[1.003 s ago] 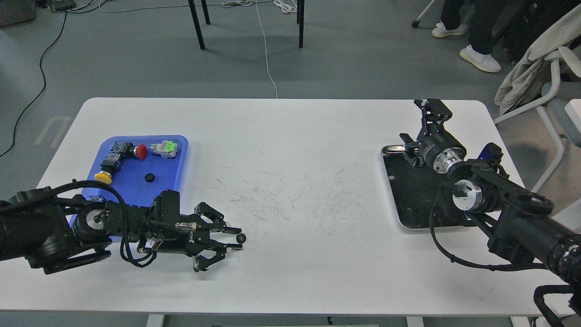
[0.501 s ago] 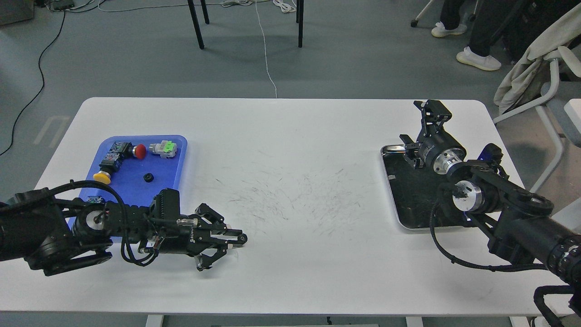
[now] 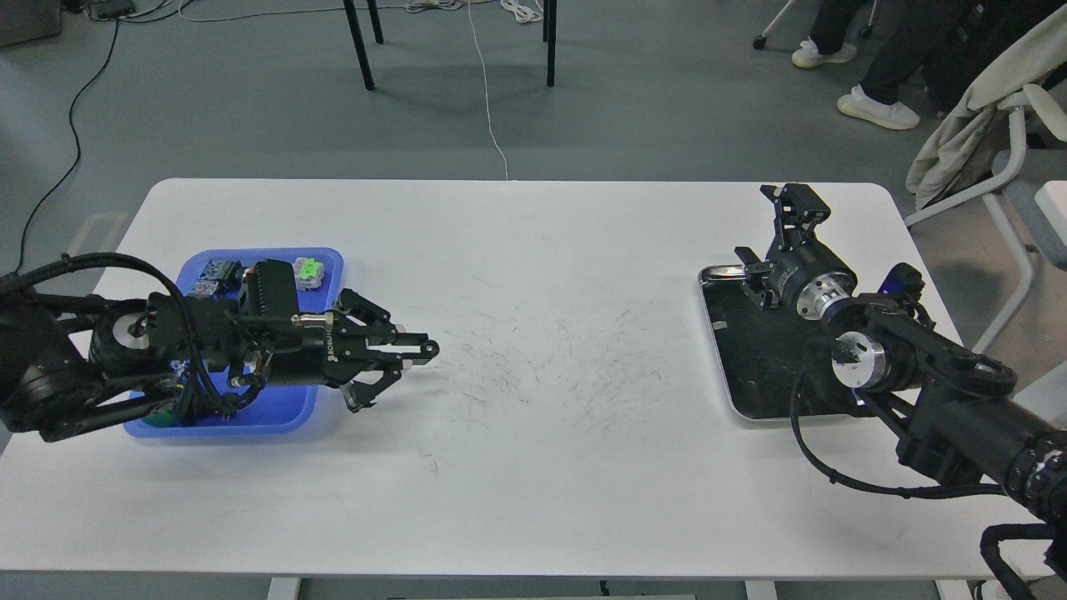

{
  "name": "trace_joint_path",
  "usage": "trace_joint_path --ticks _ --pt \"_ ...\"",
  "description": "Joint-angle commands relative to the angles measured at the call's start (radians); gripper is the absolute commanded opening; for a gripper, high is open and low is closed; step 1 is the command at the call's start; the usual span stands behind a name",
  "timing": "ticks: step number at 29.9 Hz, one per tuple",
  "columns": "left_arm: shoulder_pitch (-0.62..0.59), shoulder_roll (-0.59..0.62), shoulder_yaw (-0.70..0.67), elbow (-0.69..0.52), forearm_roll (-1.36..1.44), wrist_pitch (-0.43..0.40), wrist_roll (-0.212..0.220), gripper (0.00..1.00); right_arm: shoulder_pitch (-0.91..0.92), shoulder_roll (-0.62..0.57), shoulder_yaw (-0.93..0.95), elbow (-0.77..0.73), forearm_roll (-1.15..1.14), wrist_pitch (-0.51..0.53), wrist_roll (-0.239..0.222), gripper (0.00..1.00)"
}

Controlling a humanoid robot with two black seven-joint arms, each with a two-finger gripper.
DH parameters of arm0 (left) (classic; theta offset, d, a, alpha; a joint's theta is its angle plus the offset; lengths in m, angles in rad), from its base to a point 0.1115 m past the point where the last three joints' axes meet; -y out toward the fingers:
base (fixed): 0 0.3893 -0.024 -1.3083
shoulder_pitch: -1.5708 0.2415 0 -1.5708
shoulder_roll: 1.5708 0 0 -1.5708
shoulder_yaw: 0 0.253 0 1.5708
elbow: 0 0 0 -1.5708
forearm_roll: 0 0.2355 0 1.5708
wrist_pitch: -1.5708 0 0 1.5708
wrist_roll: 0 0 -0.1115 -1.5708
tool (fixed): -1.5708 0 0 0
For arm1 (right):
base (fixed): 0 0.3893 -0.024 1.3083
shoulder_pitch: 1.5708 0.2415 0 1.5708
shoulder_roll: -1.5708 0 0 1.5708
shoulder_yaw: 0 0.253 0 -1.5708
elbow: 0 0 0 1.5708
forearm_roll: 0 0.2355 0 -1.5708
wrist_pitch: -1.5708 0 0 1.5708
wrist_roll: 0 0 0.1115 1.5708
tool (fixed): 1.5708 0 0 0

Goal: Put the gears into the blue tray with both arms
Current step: 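Close the left gripper on the black part and lift it, then carry the black part onto the blue tray and open the left gripper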

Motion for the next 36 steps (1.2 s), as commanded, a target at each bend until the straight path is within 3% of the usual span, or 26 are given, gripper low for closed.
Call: trace_joint_path --ticks 1,11,18,36 --pt "-0.002 0.048 0.001 0.029 0.001 0.0 0.0 0.09 0.001 0.0 0.0 0.001 0.0 0.0 0.0 0.95" --pt "0.117 0.173 0.0 0.107 0.016 0.0 0.0 0.1 0.003 0.001 0.001 0.01 0.0 0.0 0.0 0.95" --pt "0.206 0.174 -0.015 0.265 0.011 0.0 0.0 0.1 0.003 0.0 0.001 0.02 0.0 0.0 0.0 0.95" --pt "0.23 0.121 -0.037 0.268 -0.019 0.0 0.0 0.13 0.003 0.0 0.0 0.018 -0.002 0.0 0.0 0.95"
